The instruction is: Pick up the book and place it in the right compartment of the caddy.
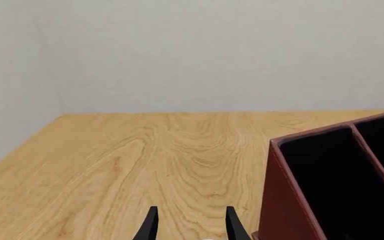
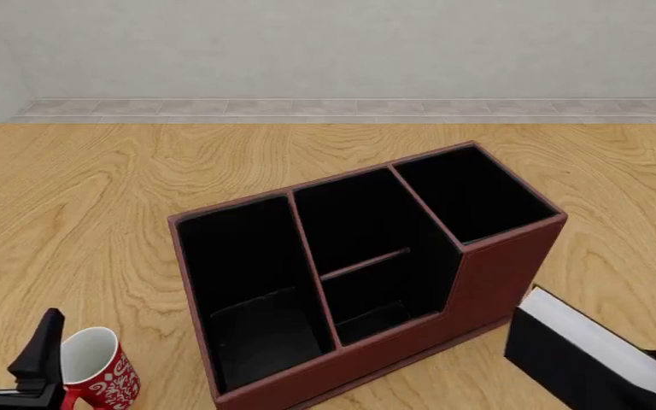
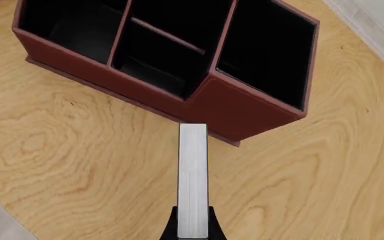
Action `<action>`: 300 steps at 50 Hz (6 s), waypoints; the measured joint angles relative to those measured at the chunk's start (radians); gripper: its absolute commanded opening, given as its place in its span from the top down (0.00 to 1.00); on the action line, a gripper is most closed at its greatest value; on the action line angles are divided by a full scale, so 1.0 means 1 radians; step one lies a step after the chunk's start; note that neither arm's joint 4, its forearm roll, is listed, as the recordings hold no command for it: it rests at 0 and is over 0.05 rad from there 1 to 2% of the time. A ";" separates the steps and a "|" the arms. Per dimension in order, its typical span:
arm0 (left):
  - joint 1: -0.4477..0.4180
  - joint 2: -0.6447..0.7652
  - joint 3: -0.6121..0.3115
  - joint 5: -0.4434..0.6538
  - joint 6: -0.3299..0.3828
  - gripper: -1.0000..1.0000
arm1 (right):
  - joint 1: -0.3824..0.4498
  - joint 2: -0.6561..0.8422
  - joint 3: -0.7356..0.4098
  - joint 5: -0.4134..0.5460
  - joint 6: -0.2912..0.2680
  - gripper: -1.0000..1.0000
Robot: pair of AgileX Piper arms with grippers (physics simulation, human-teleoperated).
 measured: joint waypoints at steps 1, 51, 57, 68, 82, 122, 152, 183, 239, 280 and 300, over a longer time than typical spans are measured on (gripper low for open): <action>0.000 -0.003 -0.001 0.003 0.000 0.00 | -0.004 -0.001 -0.005 0.000 -0.002 1.00; 0.006 -0.032 -0.029 0.035 -0.005 0.00 | -0.148 0.087 -0.290 0.000 -0.159 1.00; 0.008 -0.037 -0.029 0.041 -0.005 0.00 | -0.160 0.111 -0.335 0.000 -0.174 1.00; 0.010 -0.043 -0.028 0.048 -0.005 0.00 | -0.172 0.167 -0.431 0.000 -0.198 1.00; 0.020 -0.054 -0.035 0.067 -0.006 0.00 | -0.172 0.263 -0.569 0.000 -0.216 1.00; 0.032 -0.067 -0.043 0.099 -0.002 0.00 | -0.091 0.631 -1.014 0.000 -0.033 1.00; 0.031 -0.069 -0.037 0.103 0.000 0.00 | -0.112 0.812 -1.161 0.000 0.094 1.00; 0.030 -0.069 -0.037 0.105 0.002 0.00 | -0.102 0.873 -1.098 -0.055 0.142 1.00; 0.041 -0.070 -0.011 0.095 0.007 0.00 | -0.101 0.814 -0.701 -0.320 0.214 1.00; 0.040 -0.070 -0.001 0.094 0.011 0.00 | -0.113 0.785 -0.523 -0.427 0.241 1.00; 0.039 -0.070 0.004 0.092 0.013 0.00 | -0.117 0.774 -0.455 -0.469 0.251 1.00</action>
